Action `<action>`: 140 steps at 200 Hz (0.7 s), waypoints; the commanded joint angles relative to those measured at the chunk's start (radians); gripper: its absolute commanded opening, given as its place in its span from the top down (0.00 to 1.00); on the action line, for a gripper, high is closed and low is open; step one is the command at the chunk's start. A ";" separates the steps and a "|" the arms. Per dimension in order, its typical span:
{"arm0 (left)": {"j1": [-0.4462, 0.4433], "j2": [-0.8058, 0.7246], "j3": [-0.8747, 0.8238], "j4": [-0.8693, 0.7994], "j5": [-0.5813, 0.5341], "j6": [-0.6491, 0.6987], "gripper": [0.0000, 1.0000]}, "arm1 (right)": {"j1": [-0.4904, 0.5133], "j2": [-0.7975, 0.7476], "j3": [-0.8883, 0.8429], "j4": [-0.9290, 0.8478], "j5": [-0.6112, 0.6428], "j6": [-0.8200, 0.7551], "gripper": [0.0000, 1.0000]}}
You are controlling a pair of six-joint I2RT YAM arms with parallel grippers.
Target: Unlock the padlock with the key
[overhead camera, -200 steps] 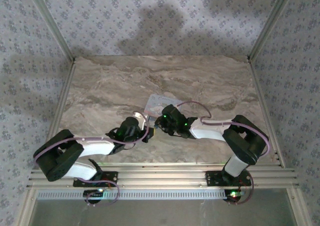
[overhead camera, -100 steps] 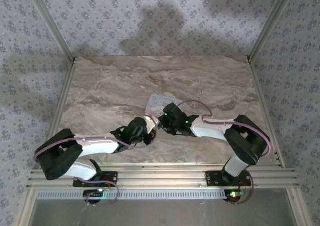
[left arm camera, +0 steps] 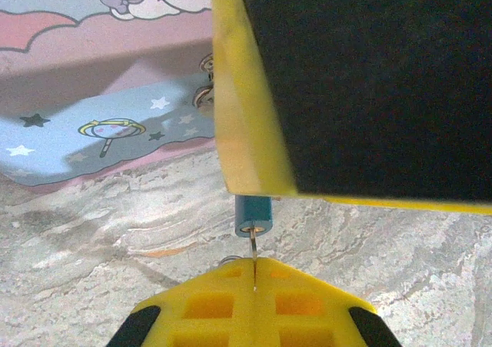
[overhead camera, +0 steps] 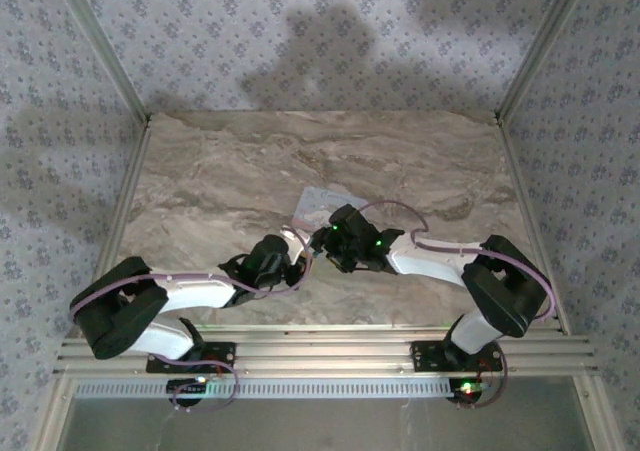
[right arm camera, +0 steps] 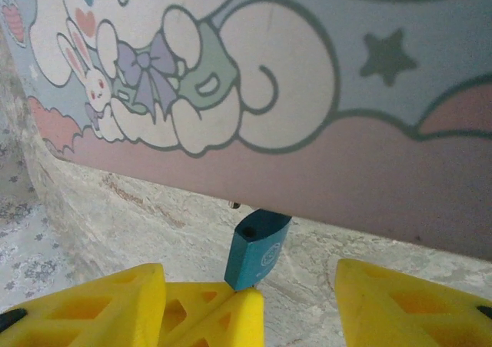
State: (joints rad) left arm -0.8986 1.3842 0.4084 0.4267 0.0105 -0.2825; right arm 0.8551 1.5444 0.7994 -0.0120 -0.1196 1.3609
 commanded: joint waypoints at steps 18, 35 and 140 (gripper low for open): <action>0.004 0.003 0.002 0.041 0.009 -0.015 1.00 | 0.003 -0.014 0.004 -0.032 0.012 -0.010 0.44; 0.004 -0.003 0.000 0.042 0.008 -0.012 1.00 | 0.004 -0.008 0.009 -0.034 0.009 -0.016 0.47; -0.029 -0.021 0.017 -0.014 -0.034 0.043 1.00 | 0.013 0.059 0.039 -0.020 -0.033 -0.020 0.65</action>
State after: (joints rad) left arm -0.9112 1.3827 0.4088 0.4221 -0.0059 -0.2668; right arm 0.8600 1.5784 0.8108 -0.0193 -0.1390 1.3449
